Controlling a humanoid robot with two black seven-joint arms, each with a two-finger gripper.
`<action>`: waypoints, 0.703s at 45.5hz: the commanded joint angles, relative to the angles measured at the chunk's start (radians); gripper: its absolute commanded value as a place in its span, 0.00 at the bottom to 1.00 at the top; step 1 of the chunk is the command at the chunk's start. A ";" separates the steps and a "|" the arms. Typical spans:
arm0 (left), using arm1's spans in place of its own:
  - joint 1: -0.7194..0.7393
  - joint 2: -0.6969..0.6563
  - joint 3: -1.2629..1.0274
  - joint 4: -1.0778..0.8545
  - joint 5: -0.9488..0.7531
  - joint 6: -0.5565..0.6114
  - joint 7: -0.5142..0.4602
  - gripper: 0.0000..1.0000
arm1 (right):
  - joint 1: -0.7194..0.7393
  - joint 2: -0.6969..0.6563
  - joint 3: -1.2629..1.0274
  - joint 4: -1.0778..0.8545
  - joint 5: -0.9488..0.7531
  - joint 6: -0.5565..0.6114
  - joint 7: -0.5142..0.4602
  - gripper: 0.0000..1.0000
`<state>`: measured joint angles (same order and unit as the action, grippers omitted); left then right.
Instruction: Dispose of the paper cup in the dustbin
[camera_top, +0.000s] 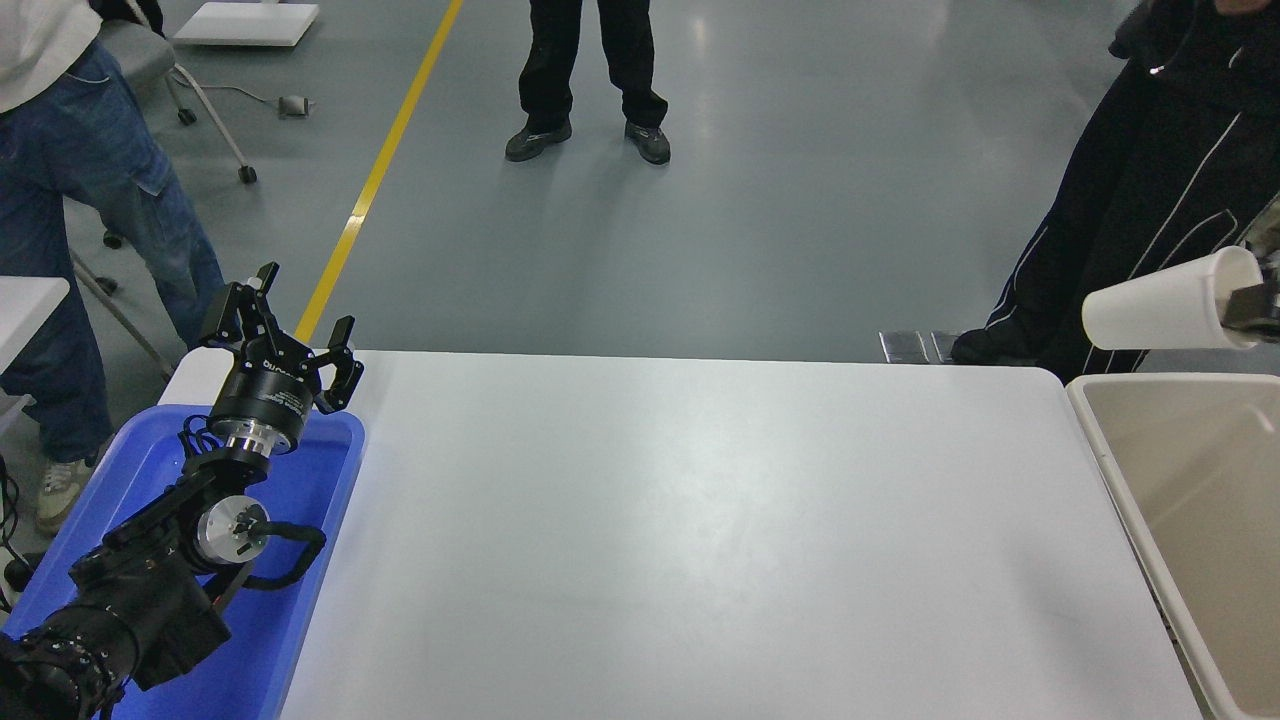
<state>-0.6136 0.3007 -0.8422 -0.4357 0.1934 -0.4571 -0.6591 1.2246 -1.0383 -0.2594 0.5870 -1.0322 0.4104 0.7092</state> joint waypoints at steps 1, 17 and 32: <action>0.000 0.000 0.000 0.000 0.000 0.000 0.001 1.00 | -0.174 0.130 -0.008 -0.396 0.141 0.002 -0.007 0.00; 0.000 0.000 0.000 0.000 0.000 0.000 0.001 1.00 | -0.309 0.267 0.011 -0.679 0.188 -0.005 -0.106 0.00; 0.000 0.000 0.000 0.000 0.000 0.000 -0.001 1.00 | -0.402 0.353 0.012 -0.702 0.311 -0.038 -0.333 0.00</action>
<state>-0.6136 0.3006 -0.8422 -0.4356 0.1934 -0.4571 -0.6588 0.8942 -0.7559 -0.2558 -0.0694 -0.7813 0.4005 0.5165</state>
